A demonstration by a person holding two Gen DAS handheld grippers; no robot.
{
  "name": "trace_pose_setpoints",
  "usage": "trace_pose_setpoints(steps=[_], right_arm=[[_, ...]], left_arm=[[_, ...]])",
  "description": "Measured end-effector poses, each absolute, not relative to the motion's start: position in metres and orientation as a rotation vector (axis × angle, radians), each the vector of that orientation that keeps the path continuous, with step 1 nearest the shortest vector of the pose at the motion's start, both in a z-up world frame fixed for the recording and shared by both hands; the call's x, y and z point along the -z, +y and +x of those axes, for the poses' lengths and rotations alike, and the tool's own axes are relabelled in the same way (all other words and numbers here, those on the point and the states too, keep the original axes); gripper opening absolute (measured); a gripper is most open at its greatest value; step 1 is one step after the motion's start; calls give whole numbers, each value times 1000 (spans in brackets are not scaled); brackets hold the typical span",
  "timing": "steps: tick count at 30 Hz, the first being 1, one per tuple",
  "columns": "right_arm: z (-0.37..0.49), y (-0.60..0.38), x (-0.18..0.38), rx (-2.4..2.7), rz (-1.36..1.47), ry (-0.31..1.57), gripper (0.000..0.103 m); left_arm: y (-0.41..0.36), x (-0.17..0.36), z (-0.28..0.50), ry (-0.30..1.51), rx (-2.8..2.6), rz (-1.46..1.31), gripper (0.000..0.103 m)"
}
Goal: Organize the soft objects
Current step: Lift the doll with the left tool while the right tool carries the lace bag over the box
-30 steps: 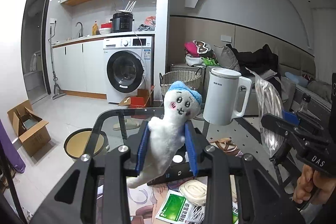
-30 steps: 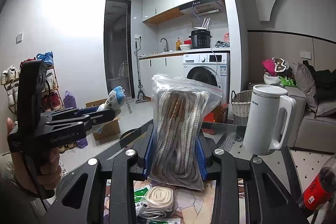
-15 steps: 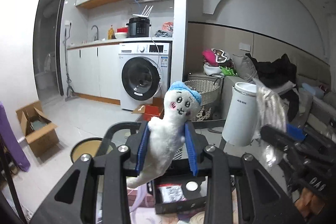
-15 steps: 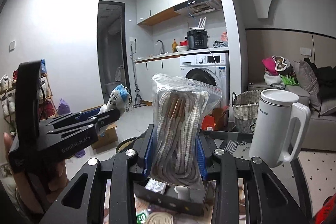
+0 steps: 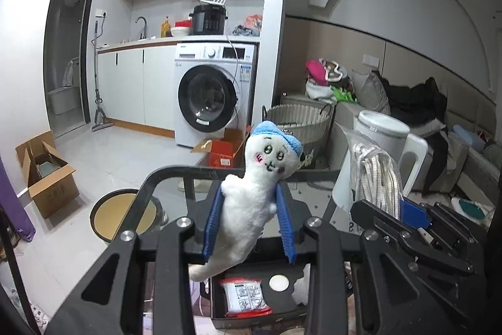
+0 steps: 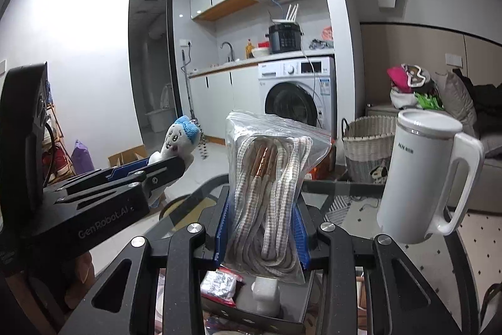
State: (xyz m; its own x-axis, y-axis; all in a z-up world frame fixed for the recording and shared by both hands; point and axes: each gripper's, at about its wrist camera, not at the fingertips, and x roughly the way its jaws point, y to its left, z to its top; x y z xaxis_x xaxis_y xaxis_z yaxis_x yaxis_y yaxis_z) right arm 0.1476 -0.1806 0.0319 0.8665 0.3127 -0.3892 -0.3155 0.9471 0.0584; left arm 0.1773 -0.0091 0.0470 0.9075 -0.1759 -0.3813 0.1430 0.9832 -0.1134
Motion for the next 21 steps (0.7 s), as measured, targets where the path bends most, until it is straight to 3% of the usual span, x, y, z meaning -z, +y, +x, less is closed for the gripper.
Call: trace_pose_setpoints(steps=[10, 17, 21], right_arm=[[179, -184, -5, -288, -36, 584, 34], [209, -189, 32, -297, 0, 790, 34], [211, -182, 42, -325, -47, 818, 35]], left_arm=[[-22, -21, 194, 538, 143, -48, 32], [-28, 18, 225, 759, 159, -79, 32], [-34, 45, 237, 908, 178, -88, 32]])
